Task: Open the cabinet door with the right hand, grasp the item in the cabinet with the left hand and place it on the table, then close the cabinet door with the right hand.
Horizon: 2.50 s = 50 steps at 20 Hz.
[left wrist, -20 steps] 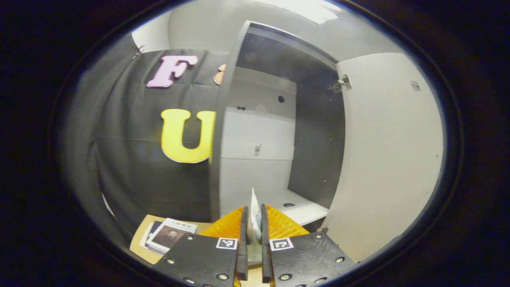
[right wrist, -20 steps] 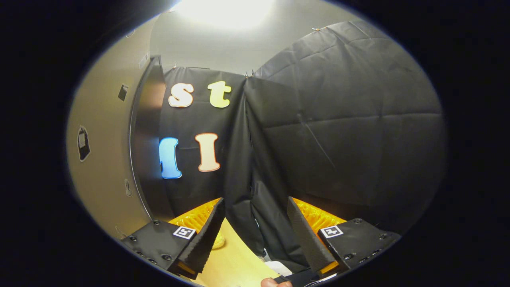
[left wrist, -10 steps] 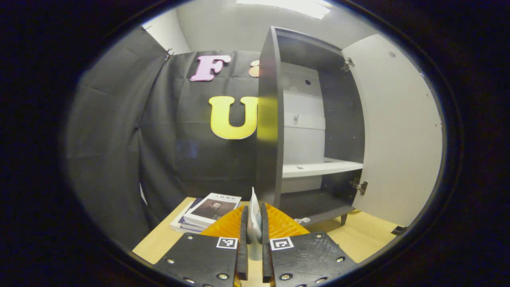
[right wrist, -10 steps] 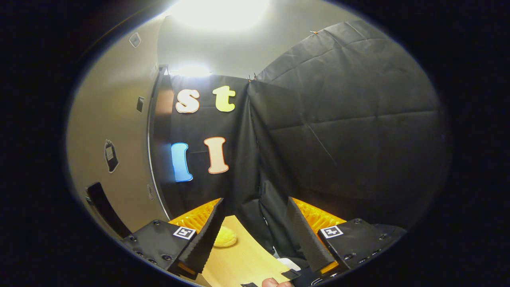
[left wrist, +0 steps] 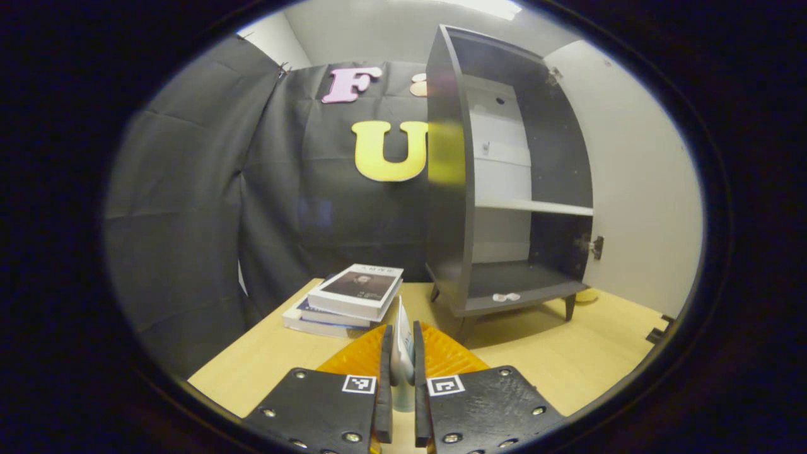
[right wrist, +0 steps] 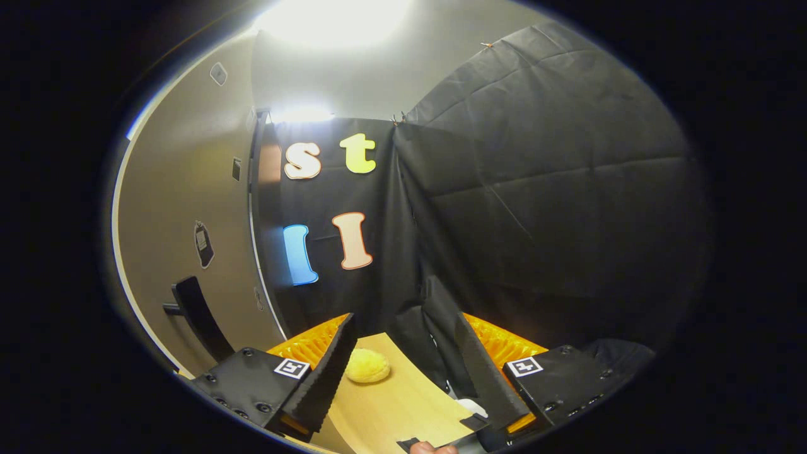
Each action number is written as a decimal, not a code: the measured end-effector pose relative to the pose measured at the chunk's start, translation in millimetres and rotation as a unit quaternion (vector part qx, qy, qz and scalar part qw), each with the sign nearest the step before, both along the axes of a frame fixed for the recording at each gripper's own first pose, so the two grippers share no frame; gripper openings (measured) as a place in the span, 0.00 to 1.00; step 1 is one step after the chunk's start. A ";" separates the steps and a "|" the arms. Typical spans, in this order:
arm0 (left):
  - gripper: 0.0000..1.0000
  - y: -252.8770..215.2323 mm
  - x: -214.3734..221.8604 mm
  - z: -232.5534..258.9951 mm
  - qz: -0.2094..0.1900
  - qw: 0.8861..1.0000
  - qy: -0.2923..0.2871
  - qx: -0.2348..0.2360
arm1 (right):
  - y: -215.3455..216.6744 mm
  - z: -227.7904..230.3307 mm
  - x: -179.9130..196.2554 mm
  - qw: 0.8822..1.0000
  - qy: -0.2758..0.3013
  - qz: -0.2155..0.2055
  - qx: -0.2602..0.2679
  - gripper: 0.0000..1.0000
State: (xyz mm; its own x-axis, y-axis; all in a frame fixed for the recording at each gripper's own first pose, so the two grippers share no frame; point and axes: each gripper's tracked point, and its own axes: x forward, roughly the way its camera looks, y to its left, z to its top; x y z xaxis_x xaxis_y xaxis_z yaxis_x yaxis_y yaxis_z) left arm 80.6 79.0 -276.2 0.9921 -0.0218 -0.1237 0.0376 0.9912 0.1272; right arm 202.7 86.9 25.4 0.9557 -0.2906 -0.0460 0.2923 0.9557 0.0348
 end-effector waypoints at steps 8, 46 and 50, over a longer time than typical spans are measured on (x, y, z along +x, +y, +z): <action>0.13 22.2 -11.8 -63.5 0.045 0.999 0.029 -0.003 | 19.3 -28.5 -3.5 0.999 0.035 0.008 -0.040 0.98; 0.94 -185.7 -97.3 246.5 -0.068 0.995 -0.068 -0.025 | 72.3 14.9 10.4 0.975 0.002 0.202 -0.091 0.98; 0.95 -217.9 -81.4 255.4 -0.114 0.984 -0.016 -0.134 | 74.2 13.0 9.6 0.975 0.008 0.206 -0.086 0.97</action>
